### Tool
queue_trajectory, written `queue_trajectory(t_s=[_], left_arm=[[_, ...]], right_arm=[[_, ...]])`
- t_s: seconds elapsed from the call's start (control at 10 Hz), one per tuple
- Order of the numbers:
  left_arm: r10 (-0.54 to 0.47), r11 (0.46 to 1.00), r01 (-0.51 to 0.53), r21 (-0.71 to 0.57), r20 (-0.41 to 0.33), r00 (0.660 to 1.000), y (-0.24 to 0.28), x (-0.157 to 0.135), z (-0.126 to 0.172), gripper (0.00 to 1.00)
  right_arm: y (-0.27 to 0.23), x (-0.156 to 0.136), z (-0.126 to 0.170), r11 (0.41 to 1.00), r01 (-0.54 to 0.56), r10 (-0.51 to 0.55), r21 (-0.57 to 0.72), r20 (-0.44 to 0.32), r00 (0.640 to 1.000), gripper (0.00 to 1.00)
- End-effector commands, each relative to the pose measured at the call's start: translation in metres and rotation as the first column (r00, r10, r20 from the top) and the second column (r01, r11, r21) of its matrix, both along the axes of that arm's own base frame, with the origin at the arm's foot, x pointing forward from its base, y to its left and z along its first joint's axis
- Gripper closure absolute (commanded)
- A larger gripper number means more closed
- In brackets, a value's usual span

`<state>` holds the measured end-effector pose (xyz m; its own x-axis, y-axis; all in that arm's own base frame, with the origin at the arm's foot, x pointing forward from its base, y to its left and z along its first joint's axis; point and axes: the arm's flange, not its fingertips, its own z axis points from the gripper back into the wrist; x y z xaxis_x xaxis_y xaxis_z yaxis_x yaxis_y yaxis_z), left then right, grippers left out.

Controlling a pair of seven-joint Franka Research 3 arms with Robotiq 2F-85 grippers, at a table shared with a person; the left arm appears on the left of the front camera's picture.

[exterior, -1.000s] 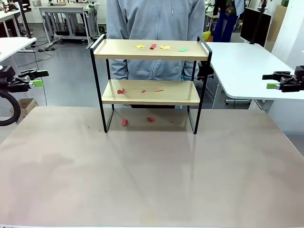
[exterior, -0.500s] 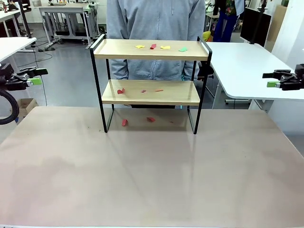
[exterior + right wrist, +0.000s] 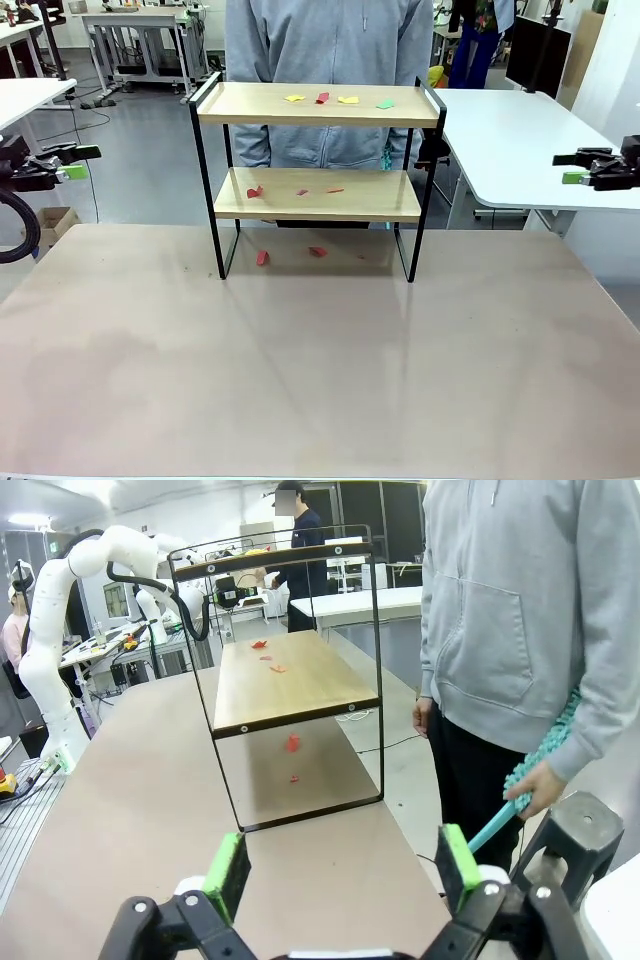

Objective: Clean the shelf.
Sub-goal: Pick up the Duster handed by the human.

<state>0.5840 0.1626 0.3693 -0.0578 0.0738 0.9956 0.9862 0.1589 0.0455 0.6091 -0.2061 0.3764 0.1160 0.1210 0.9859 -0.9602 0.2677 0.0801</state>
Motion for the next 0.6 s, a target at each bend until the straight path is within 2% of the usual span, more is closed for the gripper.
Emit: queue_trajectory(t_s=[0.0,0.5], left_arm=[[0.005,1.000,-0.006,0.006,0.015,1.000,-0.0001,0.0001,0.0019,0.00],[0.005,1.000,-0.006,0.006,0.015,1.000,-0.0001,0.0001,0.0019,0.00]], right_arm=[[0.0012,-0.0005,0.0008,1.000,-0.002,0.002,0.000,0.012,1.000,0.00],[0.0012,-0.0005,0.0008,1.000,-0.002,0.002,0.000,0.012,1.000,0.00]])
